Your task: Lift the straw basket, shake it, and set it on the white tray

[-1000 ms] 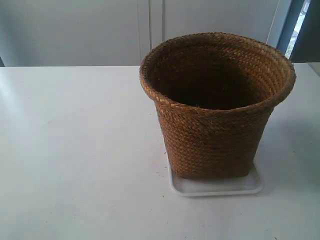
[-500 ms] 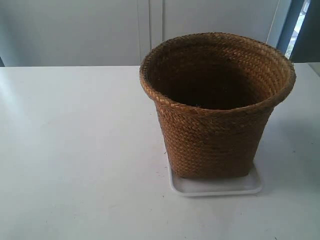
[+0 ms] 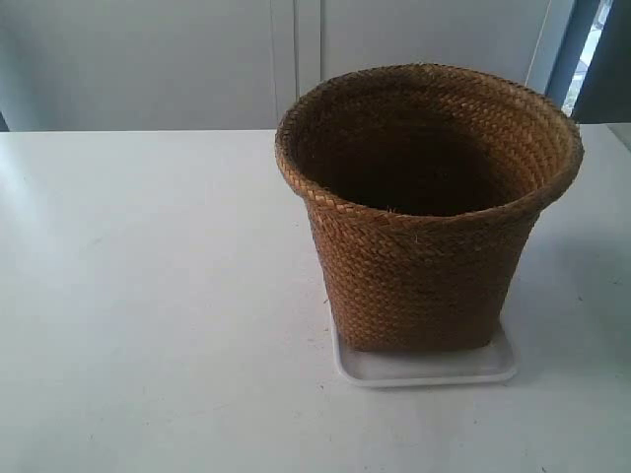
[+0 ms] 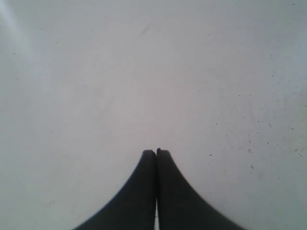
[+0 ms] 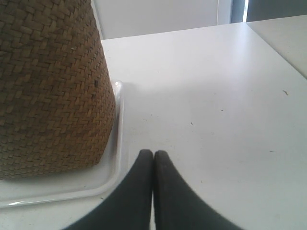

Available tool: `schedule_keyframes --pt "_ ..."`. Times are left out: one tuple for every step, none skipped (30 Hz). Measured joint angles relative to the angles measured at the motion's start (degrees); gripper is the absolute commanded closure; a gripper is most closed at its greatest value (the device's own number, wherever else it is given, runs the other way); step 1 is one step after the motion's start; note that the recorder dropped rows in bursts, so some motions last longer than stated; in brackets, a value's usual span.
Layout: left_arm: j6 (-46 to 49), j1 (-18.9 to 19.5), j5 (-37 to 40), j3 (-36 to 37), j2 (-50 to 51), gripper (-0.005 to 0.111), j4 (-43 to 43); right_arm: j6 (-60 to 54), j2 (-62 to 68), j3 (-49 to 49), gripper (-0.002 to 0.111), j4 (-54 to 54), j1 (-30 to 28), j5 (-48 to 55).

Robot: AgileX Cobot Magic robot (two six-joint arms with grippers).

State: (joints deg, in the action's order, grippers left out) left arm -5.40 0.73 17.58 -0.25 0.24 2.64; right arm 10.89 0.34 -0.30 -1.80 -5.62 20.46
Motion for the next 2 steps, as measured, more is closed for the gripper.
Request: schedule_keyframes --pt "0.00 0.00 0.00 0.00 0.00 0.106 0.00 0.00 0.00 0.00 0.107 0.00 0.00 0.00" --pt "0.00 0.00 0.00 0.00 0.00 0.106 0.00 0.00 0.00 0.00 0.107 0.00 0.00 0.00"
